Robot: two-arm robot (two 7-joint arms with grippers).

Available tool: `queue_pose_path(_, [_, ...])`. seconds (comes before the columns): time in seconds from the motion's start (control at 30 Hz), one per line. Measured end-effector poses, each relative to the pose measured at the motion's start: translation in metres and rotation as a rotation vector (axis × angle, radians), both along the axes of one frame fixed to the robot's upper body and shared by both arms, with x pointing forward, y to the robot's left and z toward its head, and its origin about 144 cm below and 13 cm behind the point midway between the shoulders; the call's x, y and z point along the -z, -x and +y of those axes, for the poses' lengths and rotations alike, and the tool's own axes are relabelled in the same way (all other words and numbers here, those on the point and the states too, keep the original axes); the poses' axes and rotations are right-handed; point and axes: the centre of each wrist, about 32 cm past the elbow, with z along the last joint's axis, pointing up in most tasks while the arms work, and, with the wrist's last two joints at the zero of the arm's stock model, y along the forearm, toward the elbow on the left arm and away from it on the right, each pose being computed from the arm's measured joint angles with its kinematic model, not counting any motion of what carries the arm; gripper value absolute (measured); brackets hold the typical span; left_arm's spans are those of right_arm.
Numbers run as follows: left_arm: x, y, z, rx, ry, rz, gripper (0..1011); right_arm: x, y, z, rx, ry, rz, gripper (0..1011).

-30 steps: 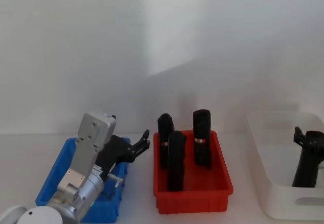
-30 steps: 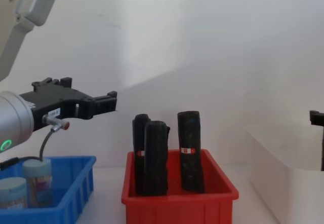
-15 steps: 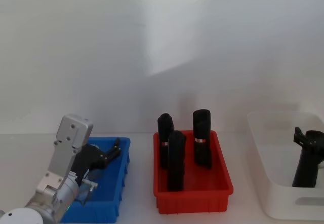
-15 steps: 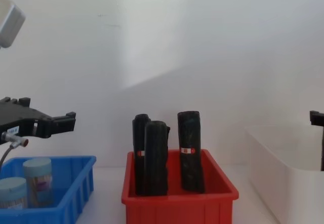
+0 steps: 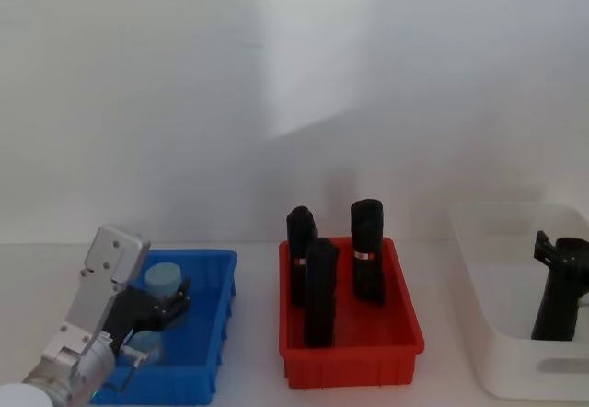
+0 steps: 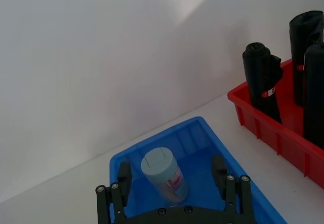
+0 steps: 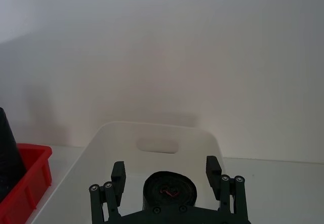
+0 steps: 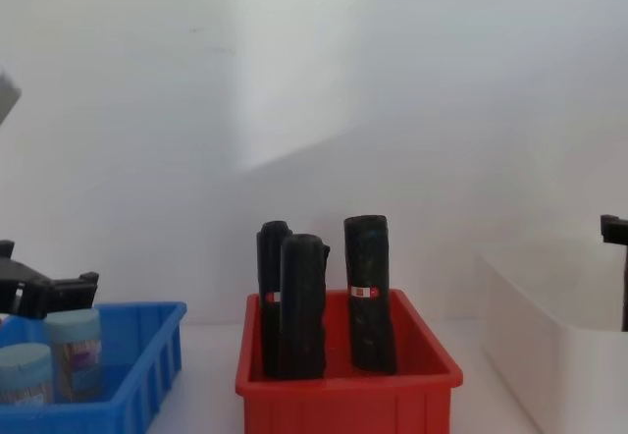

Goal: Pick the cotton swabs from the blue box and place them into the white box.

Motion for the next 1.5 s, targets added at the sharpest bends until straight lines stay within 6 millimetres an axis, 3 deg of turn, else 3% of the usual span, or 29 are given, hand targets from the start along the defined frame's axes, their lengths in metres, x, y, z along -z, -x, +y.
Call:
queue_pose_path(0.6, [0.014, -0.003, 0.025, -0.024, -0.015, 0.115, 999, 0.0, 0.0, 0.0, 0.0, 0.0, 0.0, 1001])
queue_pose_path(1.5, [0.028, -0.009, 0.034, 0.003, 0.01, 0.213, 1000, 0.0, 0.0, 0.0, 0.0, 0.0, 0.0, 1001])
